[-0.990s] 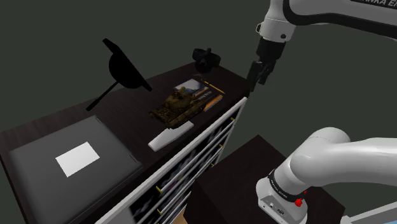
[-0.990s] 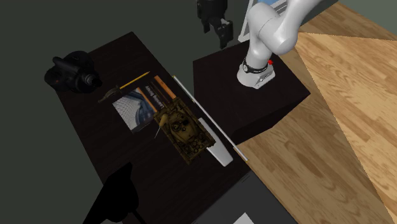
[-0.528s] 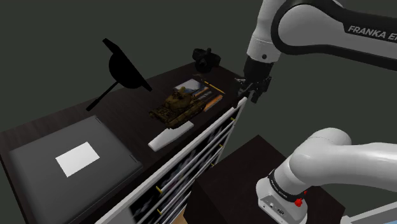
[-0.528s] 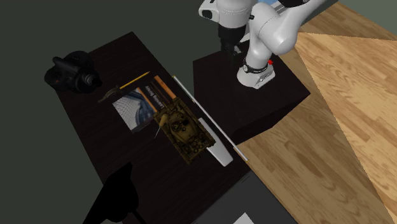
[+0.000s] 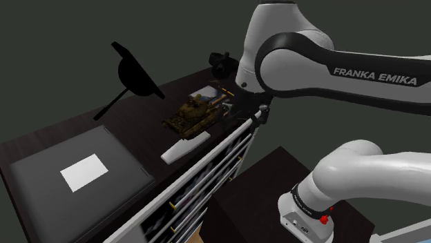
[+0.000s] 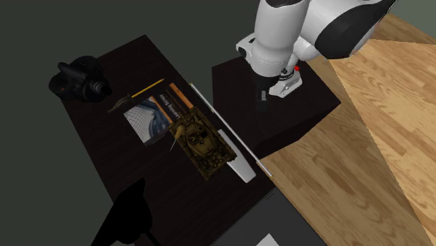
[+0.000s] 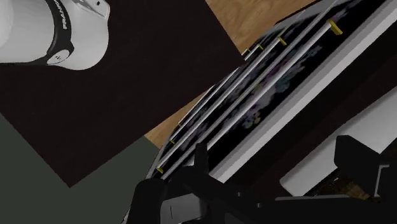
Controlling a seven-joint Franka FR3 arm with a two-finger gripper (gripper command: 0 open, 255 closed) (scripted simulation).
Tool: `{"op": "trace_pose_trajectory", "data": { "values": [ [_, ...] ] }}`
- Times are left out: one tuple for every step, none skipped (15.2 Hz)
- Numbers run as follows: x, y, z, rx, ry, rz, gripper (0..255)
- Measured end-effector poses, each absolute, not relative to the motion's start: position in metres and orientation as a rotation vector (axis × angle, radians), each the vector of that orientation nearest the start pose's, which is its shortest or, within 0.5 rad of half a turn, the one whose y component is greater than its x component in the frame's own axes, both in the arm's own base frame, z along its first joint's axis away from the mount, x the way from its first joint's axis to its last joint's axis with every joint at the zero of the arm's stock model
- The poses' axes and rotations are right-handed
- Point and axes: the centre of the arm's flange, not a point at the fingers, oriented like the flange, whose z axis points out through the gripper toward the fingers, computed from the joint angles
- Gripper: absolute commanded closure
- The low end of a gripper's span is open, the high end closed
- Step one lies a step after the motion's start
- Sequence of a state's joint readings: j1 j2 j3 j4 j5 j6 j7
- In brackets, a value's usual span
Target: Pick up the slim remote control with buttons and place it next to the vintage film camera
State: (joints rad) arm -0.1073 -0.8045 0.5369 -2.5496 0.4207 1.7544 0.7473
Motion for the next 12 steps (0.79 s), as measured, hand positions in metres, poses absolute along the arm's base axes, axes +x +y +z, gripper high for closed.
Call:
{"op": "trace_pose_trajectory", "data": {
  "values": [
    [0.29,0.194,0.474,-2.99,0.947,0.083,0],
    [0.294,0.204,0.465,-2.968,1.021,0.078,0],
    [0.298,0.215,0.459,-2.944,1.093,0.07,0],
    [0.305,0.224,0.453,-2.918,1.166,0.064,0],
    [0.312,0.233,0.448,-2.891,1.237,0.058,0],
    [0.318,0.244,0.439,-2.863,1.307,0.052,0],
    [0.325,0.255,0.432,-2.832,1.376,0.045,0],
    [0.333,0.263,0.425,-2.799,1.447,0.038,0],
    [0.339,0.27,0.419,-2.765,1.515,0.031,0],
    [0.345,0.279,0.413,-2.731,1.583,0.024,0],
    [0.354,0.285,0.406,-2.694,1.651,0.017,0],
    [0.364,0.295,0.4,-2.657,1.713,0.011,0]
  ]
}}
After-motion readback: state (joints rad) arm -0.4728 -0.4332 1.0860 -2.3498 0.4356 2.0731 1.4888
